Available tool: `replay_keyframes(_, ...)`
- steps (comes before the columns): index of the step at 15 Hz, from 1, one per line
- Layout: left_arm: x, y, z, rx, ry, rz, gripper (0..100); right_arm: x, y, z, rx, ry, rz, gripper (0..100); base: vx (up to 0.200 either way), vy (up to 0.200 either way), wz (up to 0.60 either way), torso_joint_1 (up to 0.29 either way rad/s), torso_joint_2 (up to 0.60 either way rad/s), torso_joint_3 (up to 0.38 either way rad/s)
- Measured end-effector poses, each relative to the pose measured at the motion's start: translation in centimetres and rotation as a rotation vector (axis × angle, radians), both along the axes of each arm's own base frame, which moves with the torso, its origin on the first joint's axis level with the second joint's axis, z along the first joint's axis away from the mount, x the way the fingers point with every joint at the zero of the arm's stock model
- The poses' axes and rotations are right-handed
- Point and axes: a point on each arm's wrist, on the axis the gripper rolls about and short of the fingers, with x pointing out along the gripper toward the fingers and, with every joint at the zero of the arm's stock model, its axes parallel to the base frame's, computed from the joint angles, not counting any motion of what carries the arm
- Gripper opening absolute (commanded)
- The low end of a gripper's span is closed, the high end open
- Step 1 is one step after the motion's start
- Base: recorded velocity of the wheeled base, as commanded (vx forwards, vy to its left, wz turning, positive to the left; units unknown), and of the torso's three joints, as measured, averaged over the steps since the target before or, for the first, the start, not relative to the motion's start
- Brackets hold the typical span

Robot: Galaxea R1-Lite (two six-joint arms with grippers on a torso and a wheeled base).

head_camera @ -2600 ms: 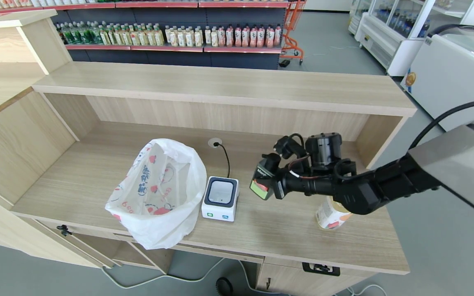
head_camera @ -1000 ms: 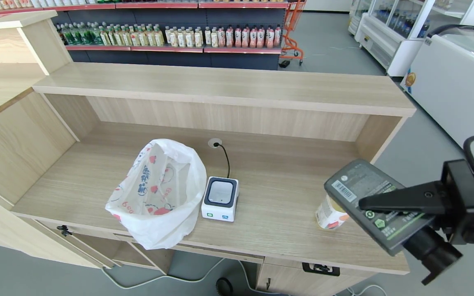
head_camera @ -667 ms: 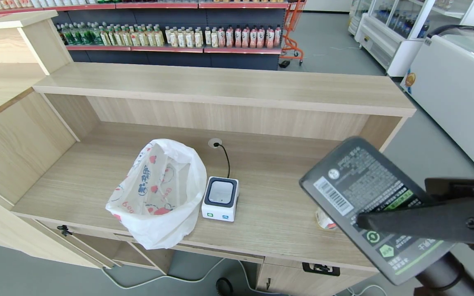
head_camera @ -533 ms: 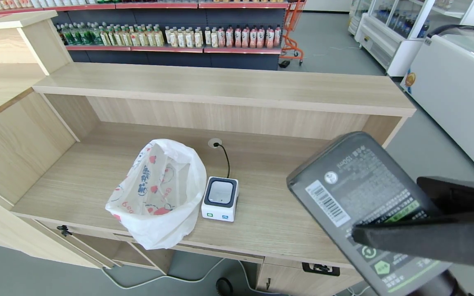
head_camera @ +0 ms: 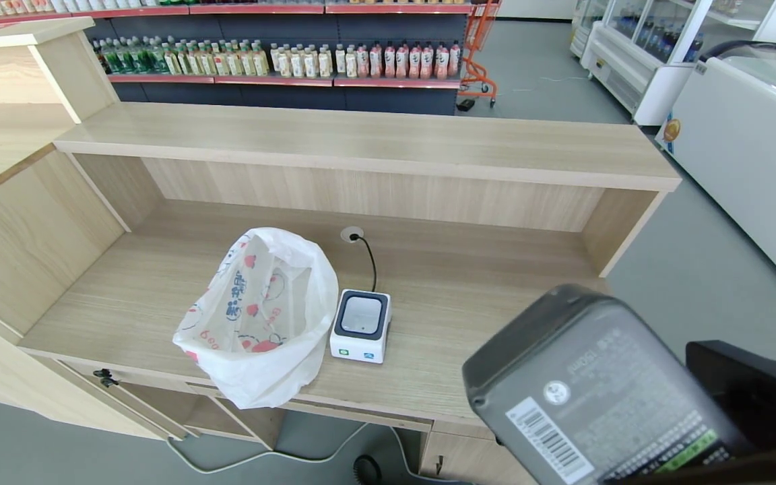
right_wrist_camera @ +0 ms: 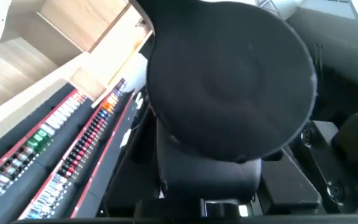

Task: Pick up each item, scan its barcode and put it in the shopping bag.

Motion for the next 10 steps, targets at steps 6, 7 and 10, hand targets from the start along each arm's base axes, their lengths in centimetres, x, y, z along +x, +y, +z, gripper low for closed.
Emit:
replay_keyframes(6, 0.0, 0.0, 0.0, 0.0, 0.0, 0.0, 100, -1.1, -1.5, 2.3, 0.102, -0.088, -0.01, 0, 0.0, 0.0, 0.0, 0.0, 0.0, 0.0)
replay_keyframes(7, 0.0, 0.0, 0.0, 0.0, 0.0, 0.0, 100, -1.3, -1.8, 2.3, 0.106, -0.092, -0.014, 0, 0.0, 0.0, 0.0, 0.0, 0.0, 0.0)
replay_keyframes(10, 0.0, 0.0, 0.0, 0.0, 0.0, 0.001, 100, -1.6, -2.7, 2.1, 0.112, -0.1, -0.037, 0, 0.0, 0.0, 0.0, 0.0, 0.0, 0.0)
